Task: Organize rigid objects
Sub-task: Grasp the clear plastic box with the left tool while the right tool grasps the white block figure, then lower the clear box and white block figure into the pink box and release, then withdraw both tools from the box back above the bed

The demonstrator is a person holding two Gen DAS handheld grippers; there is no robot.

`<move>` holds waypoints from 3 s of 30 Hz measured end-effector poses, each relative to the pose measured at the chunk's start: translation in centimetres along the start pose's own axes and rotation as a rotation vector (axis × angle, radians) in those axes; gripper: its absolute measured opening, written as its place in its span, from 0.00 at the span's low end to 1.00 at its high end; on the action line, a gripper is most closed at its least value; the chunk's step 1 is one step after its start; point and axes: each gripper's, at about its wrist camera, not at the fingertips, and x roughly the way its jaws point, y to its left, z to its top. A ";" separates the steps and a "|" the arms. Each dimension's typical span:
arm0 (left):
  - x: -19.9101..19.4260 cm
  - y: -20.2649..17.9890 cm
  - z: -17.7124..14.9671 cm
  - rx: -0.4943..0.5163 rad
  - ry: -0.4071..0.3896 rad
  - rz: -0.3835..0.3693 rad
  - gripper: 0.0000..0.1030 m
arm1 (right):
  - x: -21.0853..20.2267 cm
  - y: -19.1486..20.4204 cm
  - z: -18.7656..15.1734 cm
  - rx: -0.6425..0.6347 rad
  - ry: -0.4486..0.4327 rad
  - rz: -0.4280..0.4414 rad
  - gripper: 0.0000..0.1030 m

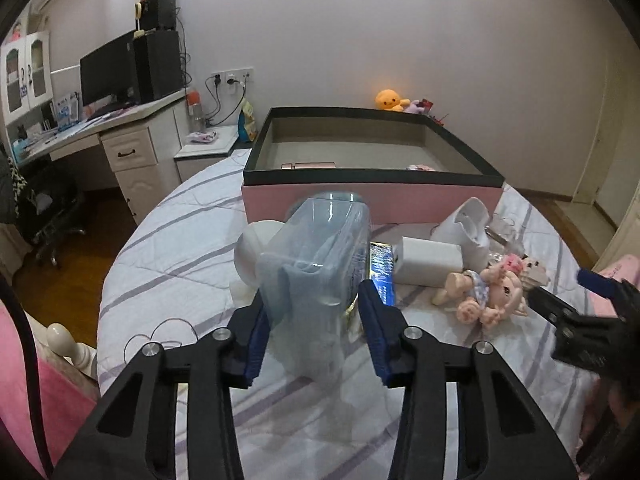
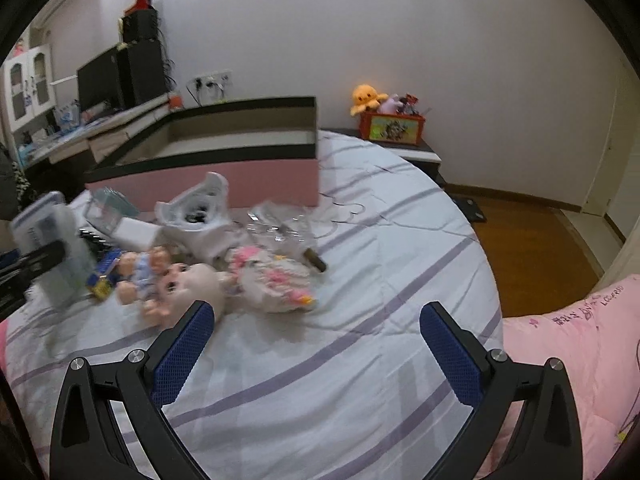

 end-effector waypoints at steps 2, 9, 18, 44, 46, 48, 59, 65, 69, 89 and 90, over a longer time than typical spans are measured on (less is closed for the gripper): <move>-0.3 -0.3 -0.1 0.017 -0.006 0.006 0.37 | 0.8 -0.2 0.5 0.001 0.025 0.022 1.00; -1.1 -0.9 -0.4 0.031 -0.002 -0.007 0.35 | 2.2 0.9 1.6 -0.037 0.048 0.063 0.57; -2.0 -1.2 -0.6 0.036 -0.009 -0.028 0.32 | 1.3 1.3 0.5 -0.050 0.059 0.110 0.39; -4.0 -4.6 5.4 0.094 -0.115 -0.128 0.32 | -5.0 2.2 4.1 -0.023 -0.122 0.264 0.44; -3.4 -4.5 7.1 0.106 -0.122 -0.131 0.32 | -5.0 2.6 5.8 -0.028 -0.143 0.295 0.44; -1.9 -4.2 9.5 0.114 -0.110 -0.150 0.32 | -4.6 3.1 7.8 -0.040 -0.159 0.324 0.44; 11.5 -1.1 17.7 0.152 0.085 -0.078 0.31 | 7.5 6.7 17.6 -0.077 0.022 0.379 0.44; 16.1 0.1 17.3 0.137 0.191 -0.051 0.33 | 14.2 7.9 17.7 -0.049 0.160 0.396 0.45; 16.0 0.6 17.4 0.109 0.189 -0.060 0.52 | 15.7 8.0 17.2 -0.040 0.198 0.382 0.45; -8.4 1.7 11.3 0.071 -0.260 0.040 1.00 | -6.8 4.5 12.2 -0.052 -0.234 0.278 0.83; -9.5 1.7 10.6 0.060 -0.264 0.045 1.00 | -8.1 4.4 11.7 -0.049 -0.256 0.269 0.83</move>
